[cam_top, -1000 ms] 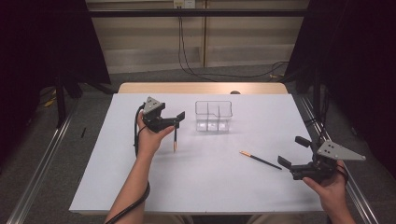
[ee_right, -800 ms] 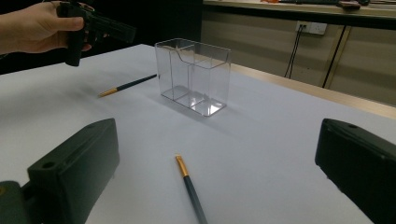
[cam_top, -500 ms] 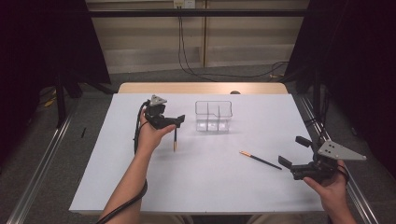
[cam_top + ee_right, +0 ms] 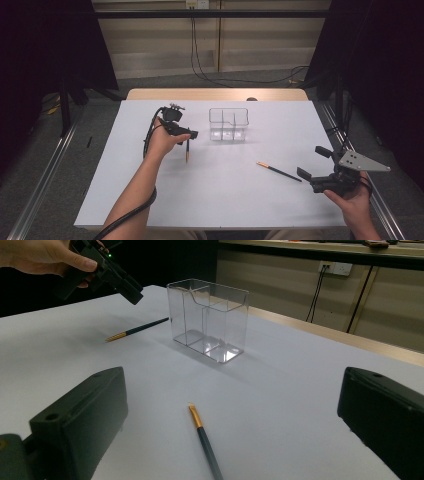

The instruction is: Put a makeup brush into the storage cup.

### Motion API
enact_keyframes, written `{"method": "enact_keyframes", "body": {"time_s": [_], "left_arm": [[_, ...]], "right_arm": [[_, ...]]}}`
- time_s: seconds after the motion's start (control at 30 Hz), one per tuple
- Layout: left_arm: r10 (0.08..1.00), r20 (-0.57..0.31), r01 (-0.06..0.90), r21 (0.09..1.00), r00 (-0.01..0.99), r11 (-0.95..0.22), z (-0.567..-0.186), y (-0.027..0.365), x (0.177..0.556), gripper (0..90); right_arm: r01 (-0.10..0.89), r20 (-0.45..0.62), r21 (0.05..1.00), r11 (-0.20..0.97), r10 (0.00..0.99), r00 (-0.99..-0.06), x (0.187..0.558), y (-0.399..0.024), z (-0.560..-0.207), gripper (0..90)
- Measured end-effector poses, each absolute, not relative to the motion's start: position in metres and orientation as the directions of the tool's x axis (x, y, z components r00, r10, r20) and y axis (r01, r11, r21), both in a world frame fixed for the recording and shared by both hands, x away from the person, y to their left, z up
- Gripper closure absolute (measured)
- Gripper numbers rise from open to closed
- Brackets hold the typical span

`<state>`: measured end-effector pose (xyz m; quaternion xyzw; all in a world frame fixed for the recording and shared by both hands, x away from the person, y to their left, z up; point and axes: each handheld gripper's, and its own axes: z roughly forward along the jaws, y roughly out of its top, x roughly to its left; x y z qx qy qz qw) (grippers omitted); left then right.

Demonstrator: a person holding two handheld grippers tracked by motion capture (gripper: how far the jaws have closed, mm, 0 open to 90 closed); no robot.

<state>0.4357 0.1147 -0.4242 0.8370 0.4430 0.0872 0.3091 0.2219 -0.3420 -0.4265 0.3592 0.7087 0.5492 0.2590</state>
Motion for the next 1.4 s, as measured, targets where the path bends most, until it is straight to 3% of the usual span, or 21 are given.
{"method": "enact_keyframes", "body": {"time_s": [0.67, 1.07, 1.4], "left_arm": [[0.794, -0.139, 0.785, 0.326, 0.591, -0.527, -0.426, 0.096, 0.445, 12.5], [0.793, -0.165, 0.8, 0.265, 0.587, -0.537, -0.427, 0.09, 0.447, 19.1], [0.79, -0.137, 0.792, 0.249, 0.598, -0.557, -0.428, 0.09, 0.446, 26.6]], "right_arm": [[0.225, 0.025, 0.964, 0.142, 0.794, -0.608, 0.223, -0.342, -0.427, 0.0], [0.227, 0.021, 0.963, 0.148, 0.794, -0.607, 0.223, -0.343, -0.427, 0.0], [0.227, 0.021, 0.962, 0.149, 0.793, -0.609, 0.223, -0.343, -0.428, 0.0]]}}
